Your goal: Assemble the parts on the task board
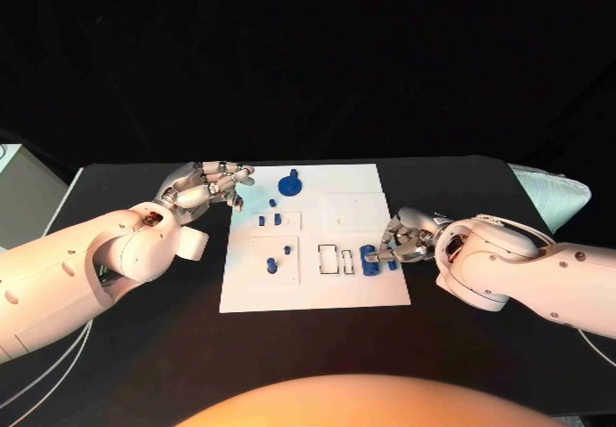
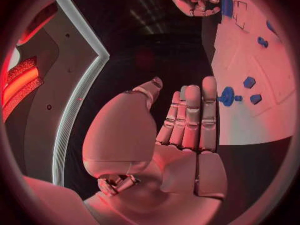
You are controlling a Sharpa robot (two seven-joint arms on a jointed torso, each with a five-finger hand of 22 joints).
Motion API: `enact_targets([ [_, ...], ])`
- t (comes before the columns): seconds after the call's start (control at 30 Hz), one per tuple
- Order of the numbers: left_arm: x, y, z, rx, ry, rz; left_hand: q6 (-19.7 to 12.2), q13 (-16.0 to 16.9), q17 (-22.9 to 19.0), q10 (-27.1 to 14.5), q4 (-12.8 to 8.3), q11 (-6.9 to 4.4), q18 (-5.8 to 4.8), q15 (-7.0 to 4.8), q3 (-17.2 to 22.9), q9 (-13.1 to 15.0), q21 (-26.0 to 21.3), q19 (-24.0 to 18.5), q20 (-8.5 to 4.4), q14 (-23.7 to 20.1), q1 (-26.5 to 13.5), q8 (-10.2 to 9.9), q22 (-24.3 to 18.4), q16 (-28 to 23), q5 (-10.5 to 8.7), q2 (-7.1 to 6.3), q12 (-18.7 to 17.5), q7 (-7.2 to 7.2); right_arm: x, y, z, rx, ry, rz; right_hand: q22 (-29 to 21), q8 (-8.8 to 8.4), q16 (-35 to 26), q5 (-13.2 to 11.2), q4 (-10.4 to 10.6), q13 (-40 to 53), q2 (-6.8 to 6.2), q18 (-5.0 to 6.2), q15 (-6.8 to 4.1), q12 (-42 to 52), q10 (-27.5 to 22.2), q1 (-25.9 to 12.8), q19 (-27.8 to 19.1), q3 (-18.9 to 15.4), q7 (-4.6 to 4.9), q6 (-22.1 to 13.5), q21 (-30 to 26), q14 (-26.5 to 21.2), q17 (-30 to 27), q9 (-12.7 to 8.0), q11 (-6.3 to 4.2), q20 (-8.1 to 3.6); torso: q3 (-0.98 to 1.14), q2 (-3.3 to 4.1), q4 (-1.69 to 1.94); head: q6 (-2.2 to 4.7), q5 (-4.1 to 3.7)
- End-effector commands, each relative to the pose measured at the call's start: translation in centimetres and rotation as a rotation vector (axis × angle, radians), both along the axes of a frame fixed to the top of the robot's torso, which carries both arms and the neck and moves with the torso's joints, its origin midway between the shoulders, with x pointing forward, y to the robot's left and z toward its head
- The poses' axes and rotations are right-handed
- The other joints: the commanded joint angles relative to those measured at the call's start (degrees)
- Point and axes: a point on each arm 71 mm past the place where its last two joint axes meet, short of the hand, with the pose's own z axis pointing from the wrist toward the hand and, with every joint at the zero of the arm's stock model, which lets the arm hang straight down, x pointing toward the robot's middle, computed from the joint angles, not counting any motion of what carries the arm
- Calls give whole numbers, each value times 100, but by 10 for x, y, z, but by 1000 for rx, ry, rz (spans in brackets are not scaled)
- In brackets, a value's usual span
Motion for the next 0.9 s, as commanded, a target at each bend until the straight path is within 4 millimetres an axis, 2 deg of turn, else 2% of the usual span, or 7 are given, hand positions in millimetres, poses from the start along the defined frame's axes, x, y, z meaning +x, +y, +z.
enact_targets([
  [0.03, 0, -1, 1, -13, -15, 0, -34, 11, -10, 35, 19, 15, 88, -8, -42, 7, -34, -39, -6, -37, 33, 18, -10, 2, 23, -10, 31, -7, 1, 2, -1, -39, -39, 10, 9, 27, 30, 16, 2, 874, 3, -51, -28, 19, 197, -91, 30, -52, -34, -23, 17, 521, 1131, 6, -21, -6, 9, 5, 10, -16, -4],
  [0.23, 0, -1, 1, -13, -13, -1, -34, 13, -11, 30, 34, 14, 88, -8, -50, 8, -36, -40, -7, -38, 25, 23, -11, 2, 23, -6, 38, -8, 0, 7, -6, -52, -36, 25, 31, 56, 35, 0, 4, 906, 4, -53, -29, 36, 215, -188, 30, -120, -37, -23, 29, 523, 1145, 11, -23, -6, 4, 4, 18, -30, 12],
  [0.33, -1, -1, 1, -13, -12, -1, -34, 13, -11, 30, 34, 14, 88, -8, -50, 8, -36, -40, -7, -38, 25, 23, -11, 2, 23, -6, 38, -8, 0, 7, -9, -72, -26, 37, 36, 67, 37, -6, 4, 908, 7, -53, -29, 35, 215, -221, 29, -136, -39, -21, 30, 525, 1151, 14, -24, -6, 7, 5, 8, -41, 28],
  [0.53, -1, 0, 1, -11, -8, -3, -35, 17, -14, 17, 63, 13, 88, -9, -66, 8, -41, -41, -8, -41, 7, 30, -13, 3, 23, 2, 51, -10, 1, 10, -14, -124, -3, 74, 97, 133, 59, -113, 8, 935, -8, -62, -34, 40, 226, -449, 41, -206, -49, -18, 79, 537, 1214, 29, -32, -9, 9, 9, 4, -50, 37],
  [0.67, -1, 0, 1, -10, -5, -8, -39, 20, -17, 1, 96, 14, 87, -9, -85, 7, -46, -41, -8, -44, -13, 37, -15, 3, 22, 9, 64, -9, 2, 14, -18, -151, 14, 95, 119, 184, 60, -287, 11, 915, -54, -62, -37, 5, 206, -635, 37, -235, -52, -37, 82, 537, 1218, 41, -35, -11, 11, 9, 2, -57, 31],
  [0.9, -1, 0, 0, -10, 2, -14, -43, 24, -20, -15, 129, 15, 86, -8, -102, 7, -51, -42, -8, -47, -31, 43, -16, 4, 22, 20, 76, -9, 3, 23, -25, -166, 27, 114, 118, 196, 60, -333, 11, 908, -62, -61, -37, -6, 199, -673, 32, -238, -52, -44, 74, 537, 1217, 43, -35, -11, 17, 7, 10, -69, 24],
])
